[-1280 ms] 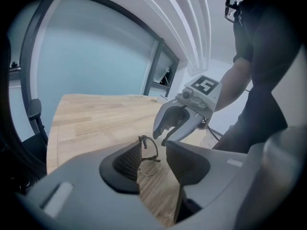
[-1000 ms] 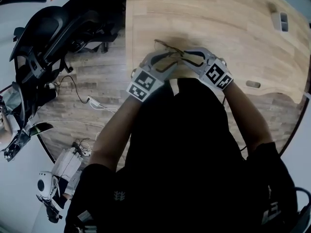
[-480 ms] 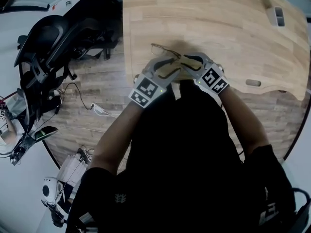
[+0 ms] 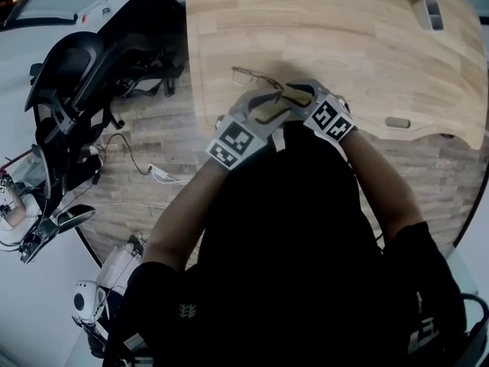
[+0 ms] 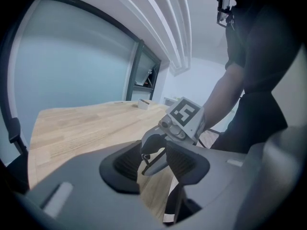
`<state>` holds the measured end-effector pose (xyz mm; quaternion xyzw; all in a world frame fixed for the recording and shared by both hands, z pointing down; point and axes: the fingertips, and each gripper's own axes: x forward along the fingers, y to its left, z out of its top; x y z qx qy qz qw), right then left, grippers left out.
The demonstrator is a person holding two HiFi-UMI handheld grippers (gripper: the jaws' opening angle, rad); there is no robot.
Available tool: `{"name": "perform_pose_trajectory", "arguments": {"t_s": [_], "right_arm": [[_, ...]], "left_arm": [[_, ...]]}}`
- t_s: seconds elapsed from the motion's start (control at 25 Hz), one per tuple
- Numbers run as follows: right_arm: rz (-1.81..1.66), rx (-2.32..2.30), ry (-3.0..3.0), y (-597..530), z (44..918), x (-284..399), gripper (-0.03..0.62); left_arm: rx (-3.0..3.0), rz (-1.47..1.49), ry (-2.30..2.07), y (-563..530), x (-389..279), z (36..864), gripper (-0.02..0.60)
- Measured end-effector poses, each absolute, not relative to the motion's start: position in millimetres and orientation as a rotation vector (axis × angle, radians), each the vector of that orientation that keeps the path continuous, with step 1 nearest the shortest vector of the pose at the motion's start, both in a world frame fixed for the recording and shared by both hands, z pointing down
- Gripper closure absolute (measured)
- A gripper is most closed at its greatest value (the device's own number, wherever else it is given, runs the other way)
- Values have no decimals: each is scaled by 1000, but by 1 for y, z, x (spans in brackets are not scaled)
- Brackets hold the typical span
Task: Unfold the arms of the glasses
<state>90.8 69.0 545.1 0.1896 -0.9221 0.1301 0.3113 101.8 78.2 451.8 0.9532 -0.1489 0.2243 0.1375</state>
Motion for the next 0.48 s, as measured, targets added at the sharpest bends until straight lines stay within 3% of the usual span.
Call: {"name": "perform_pose_trajectory", "arguments": {"t_s": [0.48], "right_arm": [[357, 518, -2430, 60, 550, 93, 471]], "left_arm": [[2765, 577, -403, 76, 117, 442, 413]]}}
